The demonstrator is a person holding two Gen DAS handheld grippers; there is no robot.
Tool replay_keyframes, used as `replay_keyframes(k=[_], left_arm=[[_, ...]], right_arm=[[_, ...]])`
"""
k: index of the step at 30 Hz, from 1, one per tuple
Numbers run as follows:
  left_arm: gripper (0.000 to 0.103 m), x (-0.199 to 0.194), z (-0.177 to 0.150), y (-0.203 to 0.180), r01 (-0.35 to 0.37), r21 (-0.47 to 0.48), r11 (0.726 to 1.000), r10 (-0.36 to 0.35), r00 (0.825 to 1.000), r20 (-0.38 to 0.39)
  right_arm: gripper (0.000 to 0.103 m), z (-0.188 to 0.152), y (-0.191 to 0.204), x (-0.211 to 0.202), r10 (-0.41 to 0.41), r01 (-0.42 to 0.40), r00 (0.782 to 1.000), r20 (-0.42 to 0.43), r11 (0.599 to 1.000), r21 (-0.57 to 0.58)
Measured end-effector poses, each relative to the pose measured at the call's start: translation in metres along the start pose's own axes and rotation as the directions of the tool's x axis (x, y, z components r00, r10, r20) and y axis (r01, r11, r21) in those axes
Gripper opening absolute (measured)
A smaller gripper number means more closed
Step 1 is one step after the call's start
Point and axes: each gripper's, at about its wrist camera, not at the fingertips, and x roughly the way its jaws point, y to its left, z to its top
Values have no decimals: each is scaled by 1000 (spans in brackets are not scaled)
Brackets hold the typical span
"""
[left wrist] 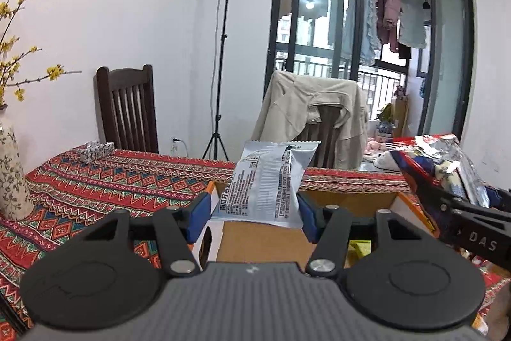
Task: Organize snacks
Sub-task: 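Lower both held packets into the cardboard box and open both grippers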
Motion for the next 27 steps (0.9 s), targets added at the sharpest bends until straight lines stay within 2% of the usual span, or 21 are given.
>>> replay_keyframes(k=[6, 14, 19, 21, 22, 23, 24, 25, 27], left_arm=[[59, 23, -16, 4, -17, 16, 1000, 18, 998, -54], [59, 33, -30, -1, -26, 53, 998, 32, 994, -108], [61, 29, -35, -3, -17, 64, 998, 23, 995, -99], [72, 29, -35, -2, -15, 63, 998, 21, 995, -97], [82, 29, -36, -1, -18, 54, 998, 23, 995, -94], [86, 27, -36, 1, -19, 43, 999, 23, 996, -84], [88, 25, -36, 3, -18, 30, 999, 20, 997, -77], [99, 24, -36, 5, -18, 16, 1000, 19, 997, -75], [103, 22, -35, 9, -27, -14, 1000, 26, 998, -57]], right_arm=[[64, -14, -9, 21, 9, -8, 998, -56, 1000, 23], [64, -23, -9, 33, 9, -4, 993, -115, 999, 40], [65, -28, -6, 34, 13, -9, 988, -151, 1000, 28], [65, -31, -6, 35, 9, -6, 987, -160, 1000, 17], [71, -31, -5, 31, 12, -10, 987, -162, 1000, 15], [76, -31, -6, 30, 18, -15, 986, -165, 1000, 19], [91, -31, -7, 28, 23, -19, 986, -164, 999, 27], [103, -31, -8, 26, 29, -23, 987, -160, 999, 37], [103, -31, -9, 23, 39, -32, 987, -153, 998, 52]])
